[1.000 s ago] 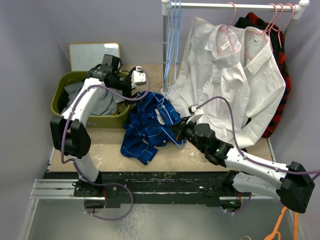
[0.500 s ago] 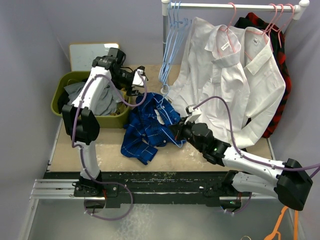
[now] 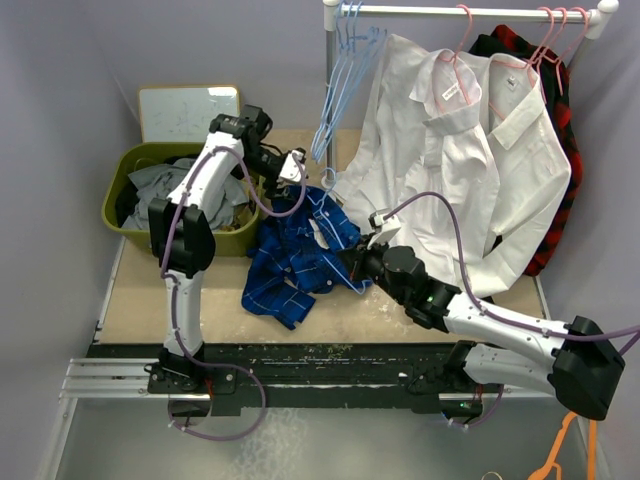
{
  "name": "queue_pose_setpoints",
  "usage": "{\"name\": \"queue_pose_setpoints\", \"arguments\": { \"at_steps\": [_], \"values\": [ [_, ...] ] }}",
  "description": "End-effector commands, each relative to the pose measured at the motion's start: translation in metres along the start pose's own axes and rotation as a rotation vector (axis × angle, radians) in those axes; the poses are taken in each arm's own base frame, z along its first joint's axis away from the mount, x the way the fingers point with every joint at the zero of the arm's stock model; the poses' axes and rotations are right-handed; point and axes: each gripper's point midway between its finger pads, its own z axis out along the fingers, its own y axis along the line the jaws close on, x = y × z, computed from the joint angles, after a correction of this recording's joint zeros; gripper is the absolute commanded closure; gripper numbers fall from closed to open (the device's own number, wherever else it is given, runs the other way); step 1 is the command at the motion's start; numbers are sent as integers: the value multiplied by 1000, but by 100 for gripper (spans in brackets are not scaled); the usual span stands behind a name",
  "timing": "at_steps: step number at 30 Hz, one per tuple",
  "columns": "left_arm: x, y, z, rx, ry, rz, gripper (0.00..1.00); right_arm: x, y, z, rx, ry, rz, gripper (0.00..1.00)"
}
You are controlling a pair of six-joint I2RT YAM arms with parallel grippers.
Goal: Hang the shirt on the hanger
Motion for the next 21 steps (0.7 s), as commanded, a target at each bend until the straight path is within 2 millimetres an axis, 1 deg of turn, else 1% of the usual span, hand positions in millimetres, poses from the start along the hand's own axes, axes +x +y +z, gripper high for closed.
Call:
{"name": "queue_pose_setpoints", "arguments": {
  "at_steps": [1, 5, 8, 10, 12, 14, 16, 18, 21],
  "values": [
    [-25, -2, 7, 26, -43, 66, 30, -27, 10, 2, -24, -85, -6, 100],
    [-30, -14, 15, 65, -60, 57, 38, -31, 7, 1, -5, -98, -16, 100],
    [-34, -23, 16, 85, -73, 52, 44, -31, 4, 0, 11, -97, -24, 100],
    [-35, -27, 16, 96, -72, 51, 50, -32, 2, -1, 18, -101, -22, 100],
    [-33, -31, 16, 104, -65, 45, 53, -33, 1, -2, 24, -108, -19, 100],
    [-32, -34, 16, 110, -57, 38, 54, -35, 0, -3, 32, -117, -17, 100],
    [-31, -38, 16, 117, -57, 27, 51, -39, 0, -5, 35, -130, -13, 100],
    [-34, -41, 16, 118, -69, 17, 49, -43, 0, -7, 35, -141, -11, 100],
    [-41, -44, 16, 108, -93, 18, 50, -47, 2, -8, 30, -149, -12, 100]
  ]
}}
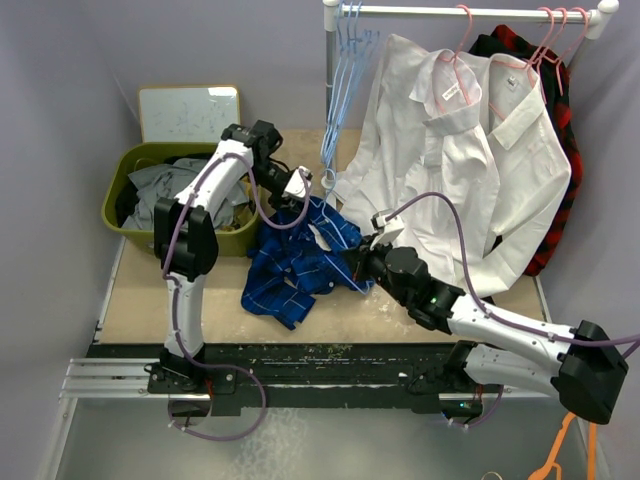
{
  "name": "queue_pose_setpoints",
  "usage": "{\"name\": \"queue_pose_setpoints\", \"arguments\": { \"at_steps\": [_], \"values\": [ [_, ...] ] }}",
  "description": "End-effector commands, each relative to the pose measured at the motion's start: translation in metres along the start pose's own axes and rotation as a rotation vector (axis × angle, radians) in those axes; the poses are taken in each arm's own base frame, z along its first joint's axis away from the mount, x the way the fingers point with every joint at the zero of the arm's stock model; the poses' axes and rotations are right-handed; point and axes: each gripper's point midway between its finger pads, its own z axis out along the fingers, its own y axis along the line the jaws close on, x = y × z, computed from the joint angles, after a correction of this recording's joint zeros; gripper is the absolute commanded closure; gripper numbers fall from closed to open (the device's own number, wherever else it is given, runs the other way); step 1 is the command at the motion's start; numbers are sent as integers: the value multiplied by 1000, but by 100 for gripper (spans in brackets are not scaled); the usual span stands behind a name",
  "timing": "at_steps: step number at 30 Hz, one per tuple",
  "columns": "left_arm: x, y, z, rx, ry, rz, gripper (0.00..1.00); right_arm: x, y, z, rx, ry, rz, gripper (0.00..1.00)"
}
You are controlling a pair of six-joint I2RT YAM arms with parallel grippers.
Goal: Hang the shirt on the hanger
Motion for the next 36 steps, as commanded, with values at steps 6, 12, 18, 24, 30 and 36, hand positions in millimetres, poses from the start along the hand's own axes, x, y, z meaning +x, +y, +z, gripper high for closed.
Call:
{"name": "queue_pose_setpoints", "arguments": {
  "at_steps": [6, 12, 18, 24, 30, 36],
  "values": [
    [-53, -10, -12, -41, -93, 73, 53, -40, 7, 0, 8, -128, 19, 100],
    [-71, -7, -17, -67, -123, 86, 60, -38, 6, 2, 12, -131, 26, 100],
    [-74, -12, -14, -52, -127, 74, 59, -41, 5, 2, 19, -139, 29, 100],
    [-62, -18, -3, -16, -83, 49, 58, -50, 6, 0, 23, -162, 25, 100],
    [-61, -9, 9, -30, -41, -39, 100, -65, 9, -7, 17, -196, 26, 100],
    [-85, -8, 6, -107, -12, -70, 100, -71, 10, -14, 10, -204, 25, 100]
  ]
}}
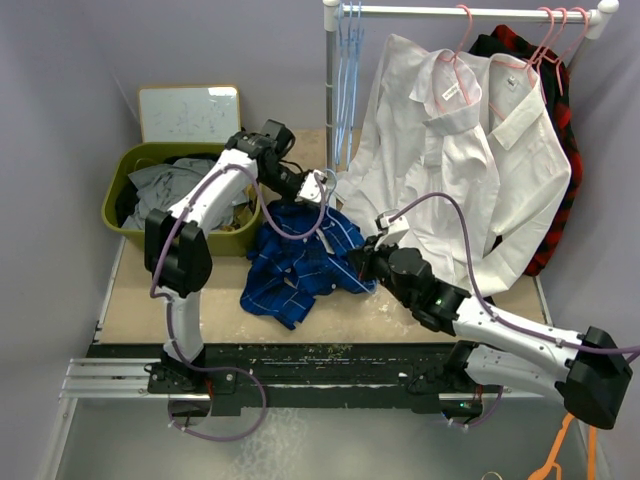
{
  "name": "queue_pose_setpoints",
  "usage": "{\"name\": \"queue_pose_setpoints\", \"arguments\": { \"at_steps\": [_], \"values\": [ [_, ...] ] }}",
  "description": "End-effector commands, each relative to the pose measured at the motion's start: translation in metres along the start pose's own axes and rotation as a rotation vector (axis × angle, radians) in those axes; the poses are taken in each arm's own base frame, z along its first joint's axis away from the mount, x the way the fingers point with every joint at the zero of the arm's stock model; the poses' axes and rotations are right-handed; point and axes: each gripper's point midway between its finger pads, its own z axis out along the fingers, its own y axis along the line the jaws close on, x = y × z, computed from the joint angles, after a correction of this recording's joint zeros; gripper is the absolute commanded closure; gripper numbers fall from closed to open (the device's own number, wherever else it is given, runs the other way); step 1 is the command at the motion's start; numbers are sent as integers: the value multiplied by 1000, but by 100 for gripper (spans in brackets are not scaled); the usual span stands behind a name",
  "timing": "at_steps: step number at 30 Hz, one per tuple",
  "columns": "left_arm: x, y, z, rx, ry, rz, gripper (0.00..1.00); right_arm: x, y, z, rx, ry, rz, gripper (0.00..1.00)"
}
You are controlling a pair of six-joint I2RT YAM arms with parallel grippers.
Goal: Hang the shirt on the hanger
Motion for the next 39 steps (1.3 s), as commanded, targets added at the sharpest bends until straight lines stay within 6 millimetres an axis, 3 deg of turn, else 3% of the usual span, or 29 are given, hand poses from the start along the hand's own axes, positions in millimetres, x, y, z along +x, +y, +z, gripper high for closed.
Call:
{"name": "queue_pose_setpoints", "arguments": {
  "at_steps": [1, 8, 13, 17, 22, 28, 30, 33, 35, 39],
  "values": [
    [-50, -8, -8, -65, -6, -61, 100, -69, 18, -8, -37, -192, 63, 100],
    [-90, -19, -23, -125, 50, -152, 100, -77, 23, -18, -71, -205, 69, 100],
    [-97, -26, -34, -207, 126, -224, 100, -86, 32, -24, -116, -212, 59, 100],
    [-111, -32, -49, -272, 138, -253, 100, -95, 36, -33, -135, -213, 52, 91],
    [-123, -45, -64, -322, 123, -301, 100, -104, 41, -47, -175, -229, 60, 74],
    [-137, -71, -73, -295, 58, -358, 100, -107, 36, -55, -159, -232, 71, 38],
    [-136, -75, -78, -302, 48, -373, 100, -108, 31, -58, -135, -232, 69, 22],
    [-134, -81, -82, -307, 38, -393, 100, -114, 31, -63, -135, -244, 82, 16],
    [-134, -83, -84, -318, 35, -404, 100, -117, 30, -66, -134, -251, 89, 3],
    [-135, -84, -88, -334, 30, -417, 100, -120, 29, -71, -129, -254, 98, 0]
  ]
}}
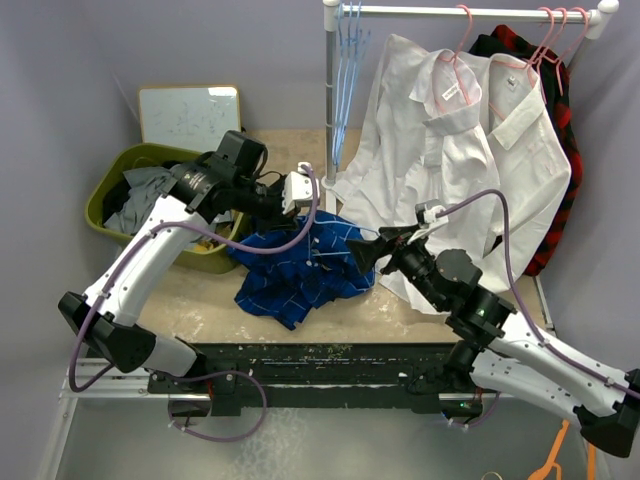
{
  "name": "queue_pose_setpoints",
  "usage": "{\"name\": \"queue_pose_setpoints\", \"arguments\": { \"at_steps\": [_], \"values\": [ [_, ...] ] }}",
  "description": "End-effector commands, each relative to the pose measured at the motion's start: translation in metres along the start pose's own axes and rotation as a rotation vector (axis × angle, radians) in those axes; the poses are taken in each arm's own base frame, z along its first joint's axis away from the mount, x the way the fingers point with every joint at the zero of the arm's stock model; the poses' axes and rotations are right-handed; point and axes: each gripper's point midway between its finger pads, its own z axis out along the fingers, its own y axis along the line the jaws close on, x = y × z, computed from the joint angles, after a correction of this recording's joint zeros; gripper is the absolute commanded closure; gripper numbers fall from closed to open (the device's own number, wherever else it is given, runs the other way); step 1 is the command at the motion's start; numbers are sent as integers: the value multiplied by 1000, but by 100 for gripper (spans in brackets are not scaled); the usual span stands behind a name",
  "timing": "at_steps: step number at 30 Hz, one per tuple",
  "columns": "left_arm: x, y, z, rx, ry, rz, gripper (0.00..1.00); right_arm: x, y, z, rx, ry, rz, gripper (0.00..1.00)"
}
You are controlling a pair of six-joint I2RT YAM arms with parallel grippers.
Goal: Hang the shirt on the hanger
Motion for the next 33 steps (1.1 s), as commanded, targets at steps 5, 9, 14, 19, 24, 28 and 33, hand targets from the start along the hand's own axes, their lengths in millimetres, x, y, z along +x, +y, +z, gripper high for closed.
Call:
{"name": "queue_pose_setpoints", "arguments": {
  "at_steps": [5, 9, 14, 19, 24, 28, 33],
  "values": [
    [-20, -1, -18, -42, -93, -14, 100, -35, 4, -13, 20, -68, 49, 0],
    [-17, 6, -25, -83, -94, -38, 100, -38, -4, -34, 19, -101, 75, 0],
    [-21, 23, -44, -165, -137, -100, 100, -30, -20, -62, 29, -118, 111, 0],
    [-34, 17, -60, -138, -202, -134, 100, 6, -33, -60, 67, -33, 111, 2],
    [-39, 18, -65, -143, -210, -132, 100, 45, -19, -30, 4, 37, 187, 14],
    [-41, 17, -67, -144, -211, -126, 100, 61, -12, -6, 1, 72, 220, 24],
    [-40, 17, -67, -143, -210, -123, 100, 77, -7, 10, -10, 101, 230, 34]
  ]
}}
